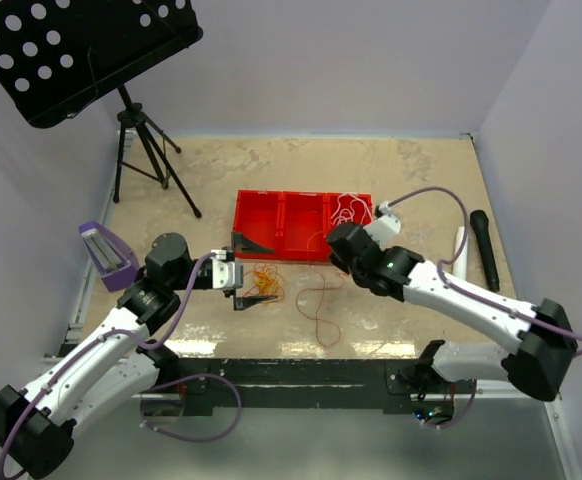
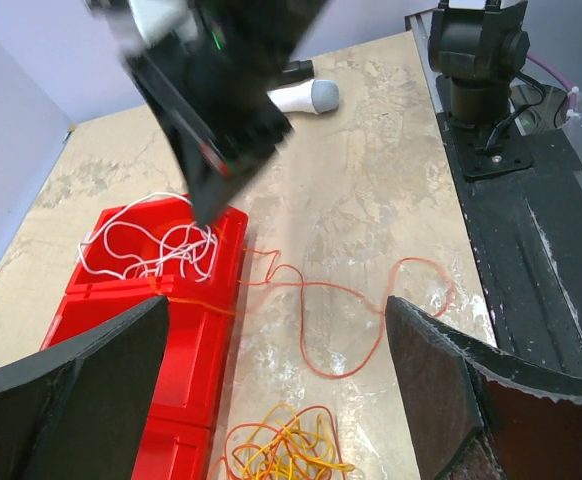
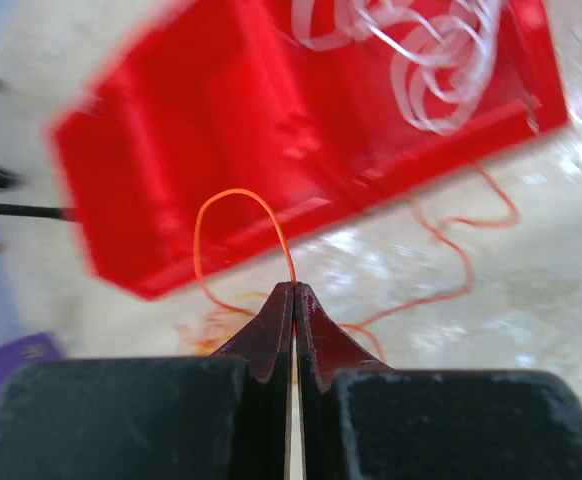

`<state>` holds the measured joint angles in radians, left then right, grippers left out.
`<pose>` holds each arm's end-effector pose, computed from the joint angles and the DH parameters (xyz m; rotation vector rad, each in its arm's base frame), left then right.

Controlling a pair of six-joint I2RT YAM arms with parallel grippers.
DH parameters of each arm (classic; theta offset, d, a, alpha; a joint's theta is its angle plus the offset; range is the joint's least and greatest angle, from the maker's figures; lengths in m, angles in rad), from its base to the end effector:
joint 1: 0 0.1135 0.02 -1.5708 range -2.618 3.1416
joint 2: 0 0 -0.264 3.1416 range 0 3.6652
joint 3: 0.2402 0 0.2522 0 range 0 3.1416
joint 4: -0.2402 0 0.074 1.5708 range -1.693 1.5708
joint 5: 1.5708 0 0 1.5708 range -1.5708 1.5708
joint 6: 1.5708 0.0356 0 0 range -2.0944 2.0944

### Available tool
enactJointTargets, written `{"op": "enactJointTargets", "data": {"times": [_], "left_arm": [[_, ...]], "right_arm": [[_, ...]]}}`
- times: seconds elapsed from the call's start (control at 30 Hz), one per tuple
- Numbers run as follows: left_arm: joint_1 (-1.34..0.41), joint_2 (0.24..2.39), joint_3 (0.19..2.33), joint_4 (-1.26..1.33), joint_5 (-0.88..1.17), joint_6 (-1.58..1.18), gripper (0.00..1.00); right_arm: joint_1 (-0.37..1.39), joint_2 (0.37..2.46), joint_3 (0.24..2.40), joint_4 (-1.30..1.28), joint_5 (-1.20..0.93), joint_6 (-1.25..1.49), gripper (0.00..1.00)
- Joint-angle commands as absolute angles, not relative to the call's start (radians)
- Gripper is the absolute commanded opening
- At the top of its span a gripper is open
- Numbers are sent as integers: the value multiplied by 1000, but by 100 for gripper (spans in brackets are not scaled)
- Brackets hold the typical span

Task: Untangle the cables

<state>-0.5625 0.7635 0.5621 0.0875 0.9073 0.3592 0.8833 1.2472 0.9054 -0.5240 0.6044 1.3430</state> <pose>0.1344 -0.1179 0.2949 1.3178 1.1092 -0.9092 0.1768 0.1834 0.2595 0.7709 2.1516 0.4366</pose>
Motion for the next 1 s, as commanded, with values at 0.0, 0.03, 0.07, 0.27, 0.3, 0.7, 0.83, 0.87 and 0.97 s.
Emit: {"op": "enactJointTargets", "data": {"times": [0.0, 0.03, 0.07, 0.27, 0.3, 0.7, 0.83, 0.87, 0.97], "left_arm": [[-552, 753, 568, 127, 910, 350, 93], [-552, 755, 571, 127, 910, 347, 93], [-551, 753, 569, 129, 910, 345, 93], [-546, 752, 571, 130, 907, 345, 93], [-546, 750, 566, 136, 904, 344, 93], [-541, 744, 531, 199, 907, 305, 93], [-540, 753, 520, 247, 893, 288, 93], [-541, 755, 515, 268, 876, 276, 93], [-540, 762, 494, 342, 796, 232, 98]], "right_arm": [[885, 1160, 1044, -537, 735, 1223, 0], [884, 1161, 1075, -544, 739, 1206, 0], [885, 1164, 1098, -560, 741, 1200, 0], [884, 1189, 1219, -489, 726, 1092, 0], [885, 1203, 1250, -485, 732, 1075, 0], [884, 1403, 1919, -515, 787, 799, 0], [885, 1456, 2049, -494, 781, 740, 0], [885, 1474, 2086, -492, 781, 727, 0], [884, 1518, 2198, -492, 770, 695, 0]]}}
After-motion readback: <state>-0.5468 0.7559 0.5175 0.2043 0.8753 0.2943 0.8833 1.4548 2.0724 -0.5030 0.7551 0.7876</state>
